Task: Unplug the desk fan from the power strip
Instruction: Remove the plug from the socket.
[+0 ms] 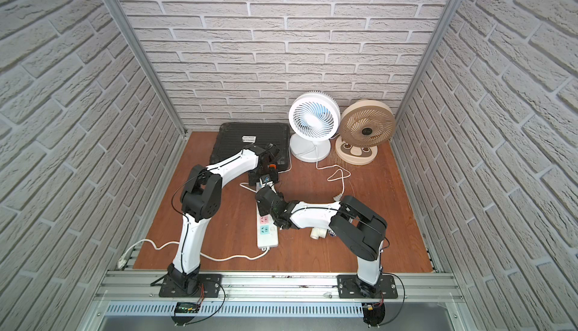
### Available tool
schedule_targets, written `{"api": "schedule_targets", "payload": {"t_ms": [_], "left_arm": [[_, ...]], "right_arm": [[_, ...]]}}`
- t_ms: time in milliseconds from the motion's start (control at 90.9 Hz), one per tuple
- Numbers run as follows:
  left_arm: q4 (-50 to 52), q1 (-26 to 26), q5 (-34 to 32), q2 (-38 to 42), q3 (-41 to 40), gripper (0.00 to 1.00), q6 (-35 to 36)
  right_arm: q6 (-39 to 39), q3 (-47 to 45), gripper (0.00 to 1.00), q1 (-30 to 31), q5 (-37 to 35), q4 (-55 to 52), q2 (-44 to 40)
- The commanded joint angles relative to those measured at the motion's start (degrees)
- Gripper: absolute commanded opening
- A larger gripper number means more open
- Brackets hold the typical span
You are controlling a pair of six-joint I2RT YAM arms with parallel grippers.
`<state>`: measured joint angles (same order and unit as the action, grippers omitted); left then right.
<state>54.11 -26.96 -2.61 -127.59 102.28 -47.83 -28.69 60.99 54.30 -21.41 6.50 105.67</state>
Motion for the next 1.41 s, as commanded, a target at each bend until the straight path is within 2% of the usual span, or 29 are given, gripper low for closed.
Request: {"api": "schedule_targets", "payload": {"t_ms": [0, 308, 660, 1111, 1397], "left_arm": [[11.8, -0.7, 6.7, -5.4, -2.7, 0.00, -1.0], [12.0, -0.7, 6.7, -5.4, -2.6, 0.00, -1.0], [11.8, -0.7, 6.6, -5.2, -3.0, 0.00, -1.0], [11.6, -0.8, 6.7, -4.8, -3.5, 0.00, -1.1], [11.5, -0.8, 6.8, -4.9, -3.4, 0.00, -1.1]], "right_arm": [[2.0, 3.3, 0.03, 1.9, -2.1, -5.5, 1.2], [5.8, 8.6, 0.03, 5.1, -8.4, -10.2, 3.8], [3.0, 6.1, 0.03, 4.6, -6.6, -6.9, 2.5], [-4.9, -1.6, 0.03, -0.4, 0.6, -1.6, -2.2], [-4.5, -0.6, 0.03, -0.5, 1.7, -3.1, -1.9]]}}
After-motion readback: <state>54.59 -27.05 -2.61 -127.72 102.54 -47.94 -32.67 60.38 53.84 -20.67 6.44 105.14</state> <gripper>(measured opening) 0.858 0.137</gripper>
